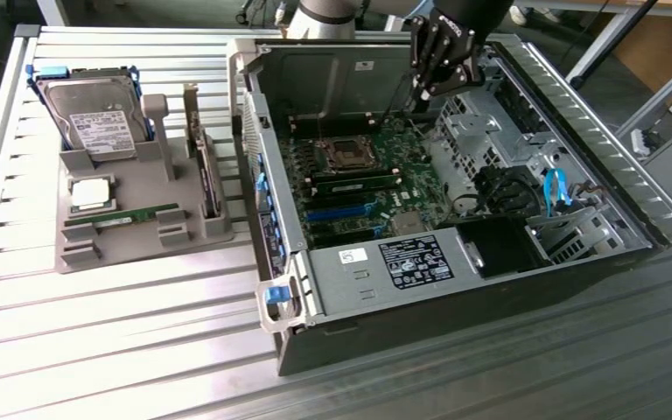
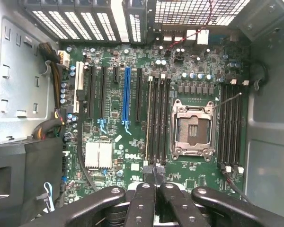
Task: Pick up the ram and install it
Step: 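Press down the ram until it locks into place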
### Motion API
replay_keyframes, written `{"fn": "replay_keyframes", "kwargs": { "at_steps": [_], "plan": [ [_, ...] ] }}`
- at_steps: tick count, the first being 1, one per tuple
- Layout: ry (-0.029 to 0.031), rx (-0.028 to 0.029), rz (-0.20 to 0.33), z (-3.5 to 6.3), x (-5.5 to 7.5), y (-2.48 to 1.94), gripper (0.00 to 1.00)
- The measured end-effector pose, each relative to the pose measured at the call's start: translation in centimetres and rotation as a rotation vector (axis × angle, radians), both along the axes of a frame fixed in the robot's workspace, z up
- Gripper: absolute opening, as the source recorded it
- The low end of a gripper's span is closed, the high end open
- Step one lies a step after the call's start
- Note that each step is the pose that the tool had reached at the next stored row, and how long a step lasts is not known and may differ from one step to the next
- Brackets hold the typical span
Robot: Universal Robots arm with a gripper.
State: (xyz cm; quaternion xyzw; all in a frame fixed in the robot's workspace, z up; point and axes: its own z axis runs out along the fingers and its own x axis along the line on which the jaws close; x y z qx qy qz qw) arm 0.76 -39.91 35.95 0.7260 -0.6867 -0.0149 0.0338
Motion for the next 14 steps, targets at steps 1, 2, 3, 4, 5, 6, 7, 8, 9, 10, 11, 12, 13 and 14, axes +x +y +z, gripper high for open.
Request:
{"fn": "replay_keyframes", "kwargs": {
  "at_steps": [1, 2, 3, 4, 5, 6, 7, 8, 9, 10, 11, 12, 13, 14],
  "plan": [
    [0.0, 0.0, 0.0, 0.0, 0.0, 0.0, 0.09],
    [0.0, -0.0001, 0.0, 0.0, 0.0, 0.0, 0.09],
    [0.0, 0.0, 0.0, 0.0, 0.0, 0.0, 0.09],
    [0.0, 0.0, 0.0, 0.0, 0.0, 0.0, 0.09],
    [0.0, 0.0, 0.0, 0.0, 0.0, 0.0, 0.09],
    [0.0, -0.0001, -0.001, 0.0, 0.0, 0.0, 0.09],
    [0.0, -0.0001, -0.012, 0.0, 0.0, 0.0, 0.09],
    [0.0, -0.0001, -0.037, 0.0, 0.0, 0.0, 0.09],
    [0.0, 0.0, -0.076, -0.01, 0.0, 0.0, 0.09],
    [0.0, 0.0, -0.108, -0.02, 0.0, 0.0, 0.09],
    [0.0, 0.0, -0.133, -0.04, 0.0, 0.0, 0.09],
    [0.0, -0.0001, -0.185, -0.05, 0.0, 0.0, 0.09],
    [0.0, -0.0001, -0.205, -0.06, 0.0, 0.0, 0.09],
    [0.0, -0.0001, -0.22, -0.06, 0.0, 0.0, 0.09]
  ]
}}
